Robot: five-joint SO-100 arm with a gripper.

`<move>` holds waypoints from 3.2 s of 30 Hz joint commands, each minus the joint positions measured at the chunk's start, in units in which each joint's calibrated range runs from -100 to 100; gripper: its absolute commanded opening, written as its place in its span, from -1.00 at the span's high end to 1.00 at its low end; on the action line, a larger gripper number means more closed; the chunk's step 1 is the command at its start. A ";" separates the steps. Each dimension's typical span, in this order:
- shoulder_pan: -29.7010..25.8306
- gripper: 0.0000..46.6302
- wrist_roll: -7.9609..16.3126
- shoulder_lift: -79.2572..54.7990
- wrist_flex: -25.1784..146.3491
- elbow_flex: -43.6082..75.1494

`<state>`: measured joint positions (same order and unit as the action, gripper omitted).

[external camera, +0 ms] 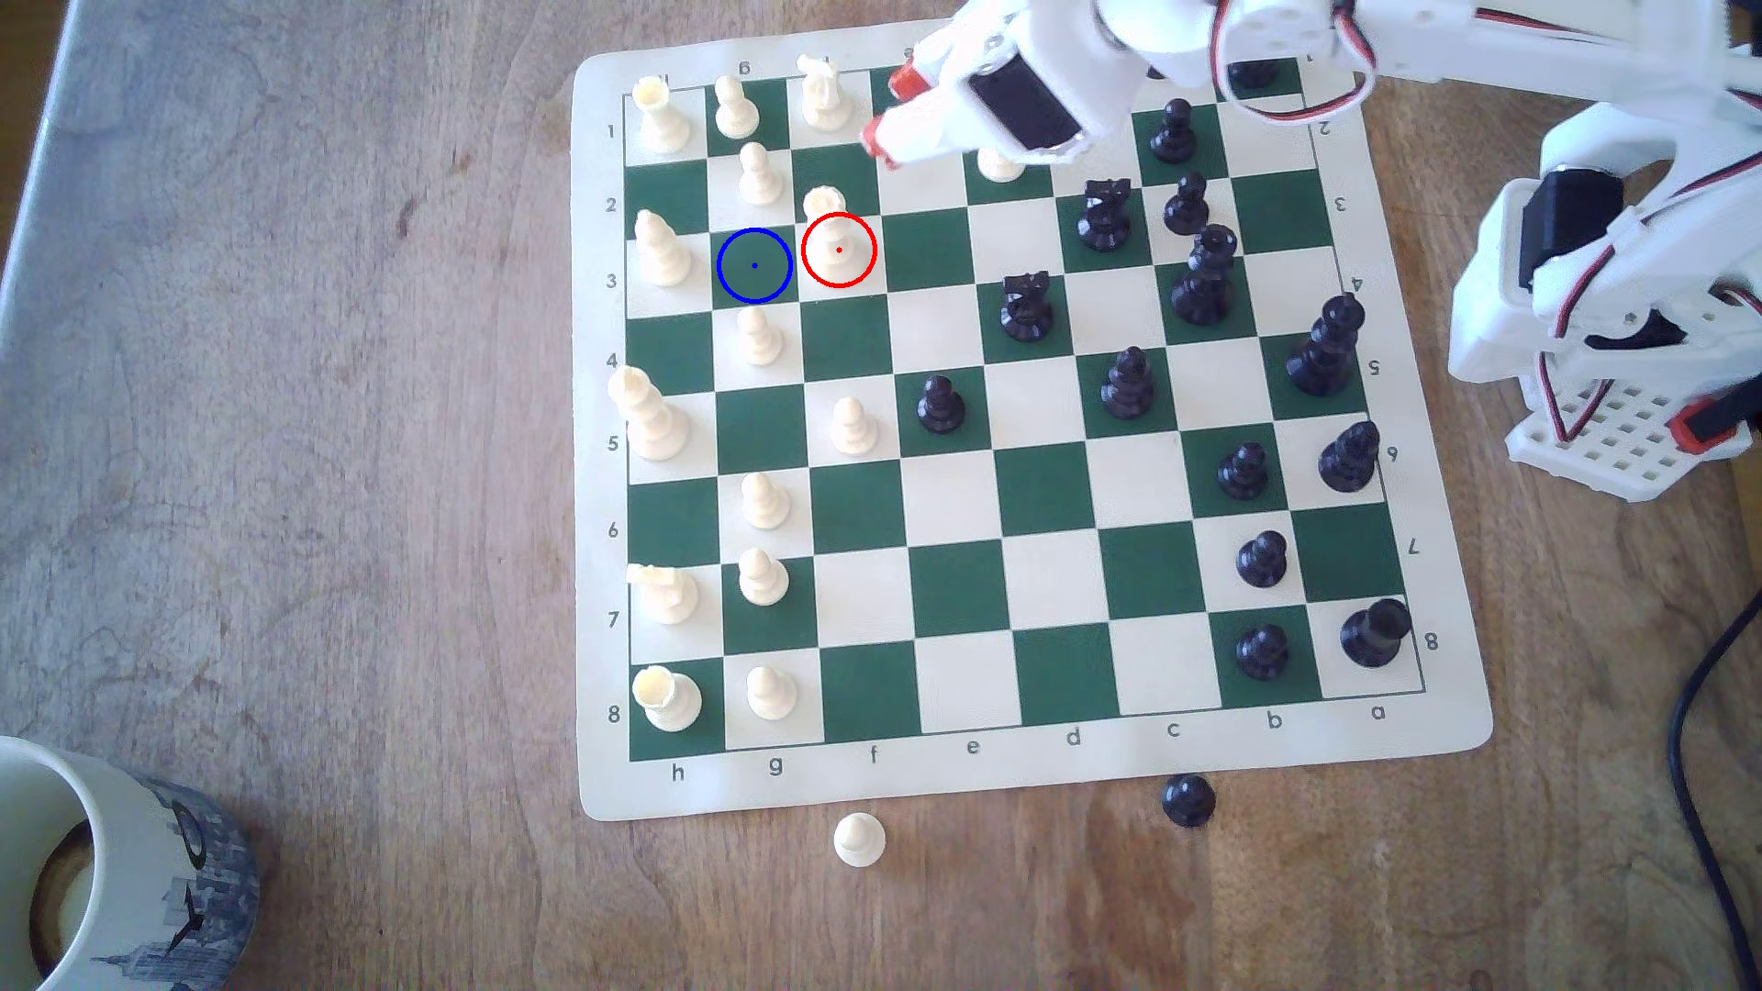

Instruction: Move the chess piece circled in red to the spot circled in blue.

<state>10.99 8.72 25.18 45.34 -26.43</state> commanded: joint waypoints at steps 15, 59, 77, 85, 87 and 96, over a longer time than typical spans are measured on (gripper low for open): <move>-0.08 0.27 -1.22 -16.77 1.67 16.64; 0.78 0.32 -2.69 -32.73 -4.96 21.18; 1.02 0.53 -2.93 -33.50 -6.35 20.90; 0.63 0.64 -2.88 -33.33 -6.44 21.36; 0.63 0.66 -2.83 -33.16 -6.52 21.45; 0.47 0.84 -2.69 -31.12 -6.60 21.99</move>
<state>12.02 5.93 -10.18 39.60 -9.81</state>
